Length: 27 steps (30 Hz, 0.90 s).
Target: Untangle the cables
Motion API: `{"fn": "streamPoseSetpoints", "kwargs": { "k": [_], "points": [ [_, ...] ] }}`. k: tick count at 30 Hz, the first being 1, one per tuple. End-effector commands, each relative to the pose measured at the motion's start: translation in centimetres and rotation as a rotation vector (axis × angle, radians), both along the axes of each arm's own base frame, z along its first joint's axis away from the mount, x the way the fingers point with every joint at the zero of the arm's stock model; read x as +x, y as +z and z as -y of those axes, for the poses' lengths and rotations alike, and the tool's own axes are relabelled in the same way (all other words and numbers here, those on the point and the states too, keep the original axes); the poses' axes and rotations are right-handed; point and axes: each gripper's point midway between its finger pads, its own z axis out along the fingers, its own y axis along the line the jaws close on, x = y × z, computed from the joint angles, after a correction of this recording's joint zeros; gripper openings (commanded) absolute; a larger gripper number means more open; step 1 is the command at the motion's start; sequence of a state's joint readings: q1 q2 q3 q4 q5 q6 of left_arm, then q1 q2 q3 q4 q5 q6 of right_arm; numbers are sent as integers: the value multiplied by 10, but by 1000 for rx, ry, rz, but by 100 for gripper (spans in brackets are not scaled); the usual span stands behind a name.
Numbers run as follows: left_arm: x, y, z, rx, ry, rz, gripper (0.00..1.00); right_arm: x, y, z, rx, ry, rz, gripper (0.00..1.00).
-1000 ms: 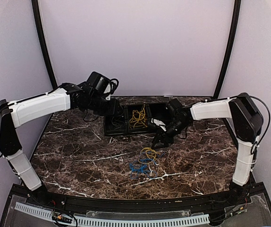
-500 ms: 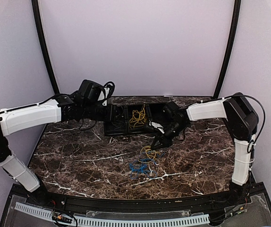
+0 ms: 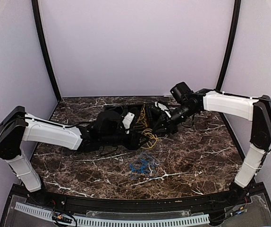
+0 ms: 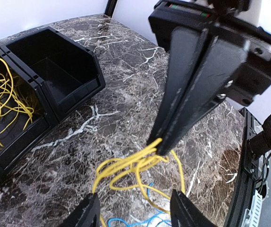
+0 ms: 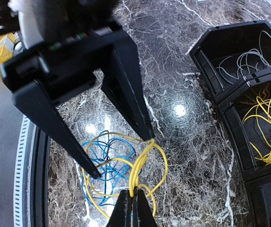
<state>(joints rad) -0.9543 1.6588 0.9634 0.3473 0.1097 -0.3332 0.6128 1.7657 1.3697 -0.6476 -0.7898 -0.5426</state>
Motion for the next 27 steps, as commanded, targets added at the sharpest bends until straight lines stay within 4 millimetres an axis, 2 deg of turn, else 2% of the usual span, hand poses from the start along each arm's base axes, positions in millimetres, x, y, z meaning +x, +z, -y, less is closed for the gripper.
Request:
{"fn": "streamPoseSetpoints", "kwargs": {
  "k": [1, 5, 10, 11, 13, 16, 19, 21, 26, 27],
  "points": [
    [9, 25, 22, -156, 4, 63, 53, -14, 20, 2, 22, 35, -2, 2],
    [22, 16, 25, -139, 65, 50, 48, -20, 24, 5, 28, 44, 7, 2],
    [19, 11, 27, -123, 42, 36, 30, -21, 26, 8, 27, 41, 31, 2],
    [18, 8, 27, -119, 41, 31, 30, -21, 26, 9, 29, 39, 38, 2],
    [18, 2, 24, -107, 52, 15, 31, -22, 28, 10, 35, 38, 48, 2],
    [17, -7, 17, -94, 79, -9, 42, -23, 30, 11, 37, 36, 57, 1],
    [10, -9, 12, -103, 66, -14, 43, -22, 30, 12, 30, 30, 67, 0],
    [7, -11, 9, -99, 53, -8, 38, -21, 31, 13, 25, 20, 82, 0],
    [5, -9, 3, -114, 57, 24, 10, -20, 40, 14, 41, 7, 104, 0],
    [6, -11, 1, -112, 66, 26, 7, -20, 41, 15, 41, 1, 104, 0]
  ]
}}
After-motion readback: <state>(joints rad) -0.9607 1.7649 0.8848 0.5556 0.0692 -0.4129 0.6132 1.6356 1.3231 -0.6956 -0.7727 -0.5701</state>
